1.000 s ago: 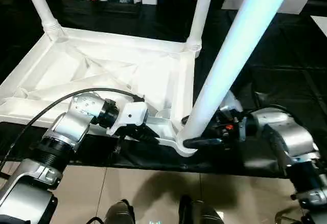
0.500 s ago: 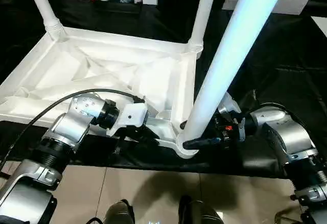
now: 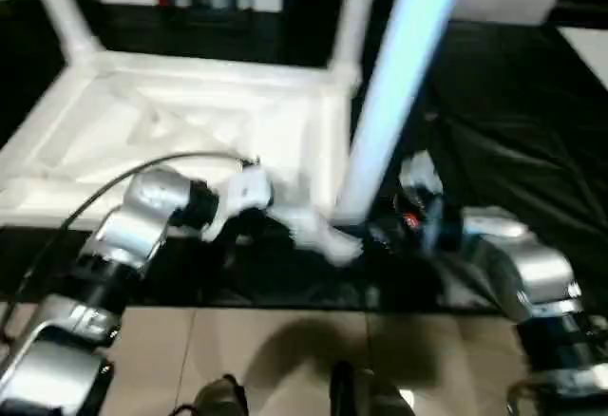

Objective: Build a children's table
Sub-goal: Rotate leg to tighten

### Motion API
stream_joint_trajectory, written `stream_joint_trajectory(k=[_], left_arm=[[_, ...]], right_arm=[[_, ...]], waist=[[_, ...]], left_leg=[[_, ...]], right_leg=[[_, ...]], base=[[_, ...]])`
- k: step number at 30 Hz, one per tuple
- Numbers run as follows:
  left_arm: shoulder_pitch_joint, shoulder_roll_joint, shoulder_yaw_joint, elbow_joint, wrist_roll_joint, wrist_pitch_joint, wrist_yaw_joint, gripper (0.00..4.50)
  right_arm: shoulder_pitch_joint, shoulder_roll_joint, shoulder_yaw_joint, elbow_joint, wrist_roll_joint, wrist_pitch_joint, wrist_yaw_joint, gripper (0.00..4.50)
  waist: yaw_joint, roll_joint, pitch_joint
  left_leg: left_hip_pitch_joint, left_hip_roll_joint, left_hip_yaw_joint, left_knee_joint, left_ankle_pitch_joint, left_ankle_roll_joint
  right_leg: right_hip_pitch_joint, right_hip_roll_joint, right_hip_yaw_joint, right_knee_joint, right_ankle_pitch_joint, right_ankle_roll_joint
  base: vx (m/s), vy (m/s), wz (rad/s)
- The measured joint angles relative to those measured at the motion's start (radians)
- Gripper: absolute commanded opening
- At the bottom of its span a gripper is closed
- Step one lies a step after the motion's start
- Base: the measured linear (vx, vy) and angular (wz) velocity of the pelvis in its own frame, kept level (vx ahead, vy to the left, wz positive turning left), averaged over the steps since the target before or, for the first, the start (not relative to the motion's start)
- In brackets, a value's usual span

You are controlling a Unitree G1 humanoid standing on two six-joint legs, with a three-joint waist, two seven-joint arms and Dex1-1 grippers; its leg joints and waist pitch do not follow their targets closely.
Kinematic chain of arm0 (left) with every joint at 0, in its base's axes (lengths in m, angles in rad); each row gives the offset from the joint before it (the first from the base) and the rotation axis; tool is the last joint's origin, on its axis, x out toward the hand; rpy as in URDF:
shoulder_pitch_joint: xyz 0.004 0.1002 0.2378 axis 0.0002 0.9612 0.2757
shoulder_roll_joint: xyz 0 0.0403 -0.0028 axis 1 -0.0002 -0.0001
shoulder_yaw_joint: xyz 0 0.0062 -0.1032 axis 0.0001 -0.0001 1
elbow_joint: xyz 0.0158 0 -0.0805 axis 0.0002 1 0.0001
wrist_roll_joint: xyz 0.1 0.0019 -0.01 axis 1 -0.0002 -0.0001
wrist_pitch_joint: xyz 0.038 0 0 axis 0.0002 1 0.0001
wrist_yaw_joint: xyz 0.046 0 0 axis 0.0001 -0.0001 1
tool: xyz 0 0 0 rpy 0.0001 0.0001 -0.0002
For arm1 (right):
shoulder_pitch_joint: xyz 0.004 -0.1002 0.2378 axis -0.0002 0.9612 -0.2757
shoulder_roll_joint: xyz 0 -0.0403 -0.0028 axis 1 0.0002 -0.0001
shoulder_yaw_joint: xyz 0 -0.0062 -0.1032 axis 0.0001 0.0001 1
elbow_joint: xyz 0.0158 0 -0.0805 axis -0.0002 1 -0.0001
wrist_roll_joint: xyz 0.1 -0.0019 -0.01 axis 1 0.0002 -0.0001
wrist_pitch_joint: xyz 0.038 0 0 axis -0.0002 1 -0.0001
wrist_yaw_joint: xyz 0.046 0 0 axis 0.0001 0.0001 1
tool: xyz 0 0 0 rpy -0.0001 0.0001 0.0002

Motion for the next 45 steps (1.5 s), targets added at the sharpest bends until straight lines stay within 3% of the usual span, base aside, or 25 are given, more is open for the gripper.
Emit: stream_joint_trajectory(k=[7, 10, 13, 14, 20, 25, 27, 28, 32, 39, 45], left_arm=[[-0.058, -0.185, 0.052, 0.036, 0.053, 0.206, 0.331, 0.00], [-0.078, -0.251, 0.070, 0.051, 0.073, 0.246, 0.449, 0.00], [-0.081, -0.277, 0.070, 0.050, 0.075, 0.260, 0.494, 0.00], [-0.080, -0.272, 0.065, 0.042, 0.078, 0.258, 0.493, 0.00], [-0.053, -0.234, 0.049, -0.023, 0.090, 0.253, 0.481, 0.00], [-0.030, -0.187, 0.043, -0.059, 0.077, 0.223, 0.416, 0.00], [-0.008, -0.156, 0.041, -0.069, 0.058, 0.170, 0.365, 0.00], [-0.004, -0.139, 0.040, -0.068, 0.054, 0.144, 0.341, 0.00], [0.020, -0.075, 0.034, -0.067, 0.032, 0.049, 0.240, 0.00], [0.024, 0.024, 0.019, -0.015, -0.018, -0.112, 0.014, 0.00], [0.017, 0.079, -0.008, 0.020, -0.053, -0.186, -0.144, 0.00]], right_arm=[[-0.086, 0.238, -0.128, 0.076, -0.112, 0.021, -0.523, 2.14], [-0.142, 0.310, -0.156, 0.124, -0.145, 0.003, -0.706, 2.14], [-0.154, 0.340, -0.171, 0.142, -0.160, -0.023, -0.774, 2.49], [-0.154, 0.346, -0.174, 0.142, -0.160, -0.029, -0.777, 2.84], [-0.134, 0.386, -0.178, 0.128, -0.144, -0.079, -0.753, 3.34], [-0.091, 0.318, -0.132, 0.087, -0.128, -0.090, -0.623, 3.73], [-0.058, 0.251, -0.099, 0.053, -0.102, -0.085, -0.500, 3.81], [-0.047, 0.221, -0.091, 0.040, -0.102, -0.088, -0.455, 4.08], [-0.017, 0.101, -0.053, 0.001, -0.066, -0.082, -0.268, 4.36], [-0.011, -0.104, 0.008, -0.026, -0.017, -0.084, 0.077, 4.36], [-0.034, -0.209, 0.059, 0.003, 0.008, -0.112, 0.302, 4.36]], waist=[[-0.044, 0.001, 0.001], [-0.051, 0.012, 0.008], [-0.054, 0.018, 0.015], [-0.054, 0.017, 0.017], [-0.060, 0.019, 0.021], [-0.063, 0.019, 0.020], [-0.058, 0.017, 0.020], [-0.050, 0.017, 0.020], [-0.028, 0.019, 0.019], [0.008, 0.020, 0.018], [0.015, 0.018, 0.019]], left_leg=[[0.001, 0.001, -0.009, -0.002, 0.001, 0.000], [0.000, 0.002, -0.014, -0.004, 0.000, 0.000], [0.003, 0.003, -0.021, -0.009, 0.000, 0.001], [0.003, 0.003, -0.021, -0.010, 0.000, 0.001], [0.004, 0.002, -0.025, -0.015, 0.000, 0.000], [0.001, 0.001, -0.022, -0.011, 0.000, 0.000], [0.002, -0.003, -0.017, -0.011, 0.000, 0.000], [0.005, -0.004, -0.014, -0.012, 0.000, 0.000], [0.010, -0.002, -0.014, -0.017, 0.000, 0.001], [0.009, 0.004, -0.015, -0.026, 0.002, 0.003], [0.009, 0.004, -0.015, -0.020, 0.001, 0.002]], right_leg=[[0.011, -0.004, -0.026, -0.042, 0.000, 0.000], [0.021, -0.005, -0.042, -0.068, 0.000, 0.000], [0.034, -0.007, -0.058, -0.084, 0.000, 0.000], [0.034, -0.007, -0.058, -0.084, 0.000, 0.000], [0.030, -0.007, -0.062, -0.081, 0.000, 0.000], [0.019, -0.007, -0.051, -0.064, 0.002, -0.003], [0.013, -0.006, -0.034, -0.044, 0.011, -0.011], [0.010, -0.006, -0.031, -0.035, 0.012, -0.011], [0.004, -0.003, -0.030, -0.012, 0.015, -0.016], [-0.001, 0.010, -0.030, -0.012, 0.013, -0.024], [-0.001, 0.010, -0.024, -0.012, 0.013, -0.025]], base=[[-0.021, 0.015, -0.06], [0.000, 0.000, 0.00], [0.000, 0.000, 0.00], [0.000, 0.000, 0.00], [0.000, 0.000, 0.00], [0.000, 0.000, 0.00], [0.000, 0.000, 0.00], [0.000, 0.000, 0.00], [0.053, -0.069, 0.07], [0.012, -0.019, 0.00], [0.000, 0.000, 0.00]])
